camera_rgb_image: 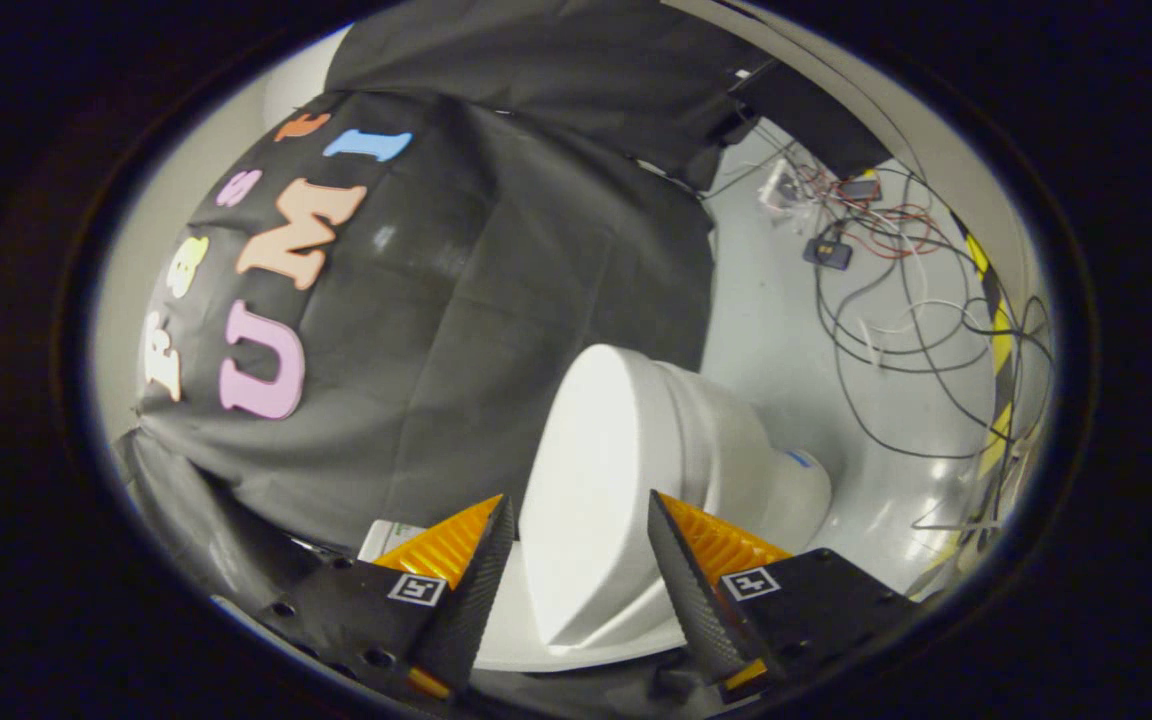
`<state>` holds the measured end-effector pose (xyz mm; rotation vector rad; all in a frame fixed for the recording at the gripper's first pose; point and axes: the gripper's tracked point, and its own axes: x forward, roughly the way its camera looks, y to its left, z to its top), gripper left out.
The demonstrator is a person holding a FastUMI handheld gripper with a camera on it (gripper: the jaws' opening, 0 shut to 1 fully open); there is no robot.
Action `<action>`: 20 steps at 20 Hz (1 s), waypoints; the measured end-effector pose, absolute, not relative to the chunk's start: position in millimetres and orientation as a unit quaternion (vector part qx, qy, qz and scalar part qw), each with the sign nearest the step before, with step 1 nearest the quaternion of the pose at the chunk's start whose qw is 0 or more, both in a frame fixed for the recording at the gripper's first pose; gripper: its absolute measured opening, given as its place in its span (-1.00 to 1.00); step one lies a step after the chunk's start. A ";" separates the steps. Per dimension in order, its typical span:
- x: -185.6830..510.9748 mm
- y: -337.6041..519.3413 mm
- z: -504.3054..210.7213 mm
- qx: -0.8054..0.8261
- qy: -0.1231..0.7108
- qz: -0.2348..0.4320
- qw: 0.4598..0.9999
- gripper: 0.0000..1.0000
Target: Open the toilet lid.
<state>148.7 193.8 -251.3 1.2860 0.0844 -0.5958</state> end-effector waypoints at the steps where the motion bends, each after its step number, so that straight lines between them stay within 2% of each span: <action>1: 145.0 195.7 -261.3 0.592 0.053 -0.283 0.753 0.70; 8: 141.5 217.9 -305.0 0.616 0.130 -0.287 0.722 0.69; 11: 151.8 232.1 -317.2 0.622 0.163 -0.265 0.719 0.21; 18: 167.7 231.0 -323.0 0.638 0.146 -0.246 0.714 0.22; 20: 174.4 229.2 -319.1 0.649 0.127 -0.236 0.712 0.09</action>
